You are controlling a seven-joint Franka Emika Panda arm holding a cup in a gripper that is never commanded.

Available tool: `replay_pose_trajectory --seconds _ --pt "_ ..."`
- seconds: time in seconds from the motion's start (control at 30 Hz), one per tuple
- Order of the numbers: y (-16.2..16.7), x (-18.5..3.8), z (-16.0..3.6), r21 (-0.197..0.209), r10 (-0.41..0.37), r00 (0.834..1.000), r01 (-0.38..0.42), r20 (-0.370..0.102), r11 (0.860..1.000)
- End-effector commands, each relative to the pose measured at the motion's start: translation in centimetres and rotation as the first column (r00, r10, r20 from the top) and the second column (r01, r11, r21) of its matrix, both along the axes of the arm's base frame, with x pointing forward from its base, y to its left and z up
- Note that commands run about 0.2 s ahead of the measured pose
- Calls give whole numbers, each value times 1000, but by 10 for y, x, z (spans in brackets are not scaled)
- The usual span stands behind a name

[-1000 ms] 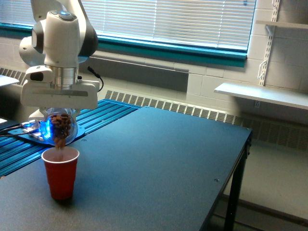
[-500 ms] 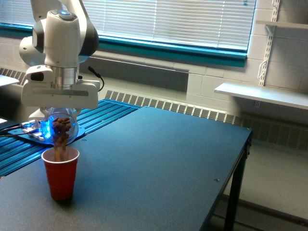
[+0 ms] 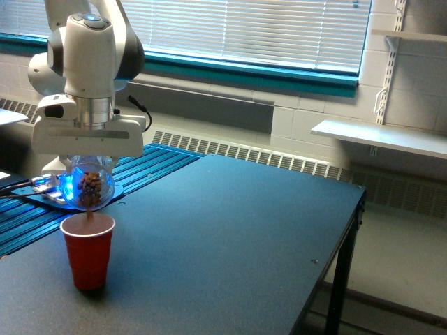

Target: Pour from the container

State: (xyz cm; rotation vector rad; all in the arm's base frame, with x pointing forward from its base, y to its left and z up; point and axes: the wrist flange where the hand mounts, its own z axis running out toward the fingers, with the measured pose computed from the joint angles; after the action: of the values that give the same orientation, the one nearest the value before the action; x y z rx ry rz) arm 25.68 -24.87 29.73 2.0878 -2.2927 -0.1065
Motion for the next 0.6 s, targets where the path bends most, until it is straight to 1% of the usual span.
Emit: replay_pose_trajectory --seconds 0.03,0.6 --pt "0 3 2 13 16 1000 -16 -2 1000" --pt "-6 -1 3 38 -7 1000 7 -1 999"
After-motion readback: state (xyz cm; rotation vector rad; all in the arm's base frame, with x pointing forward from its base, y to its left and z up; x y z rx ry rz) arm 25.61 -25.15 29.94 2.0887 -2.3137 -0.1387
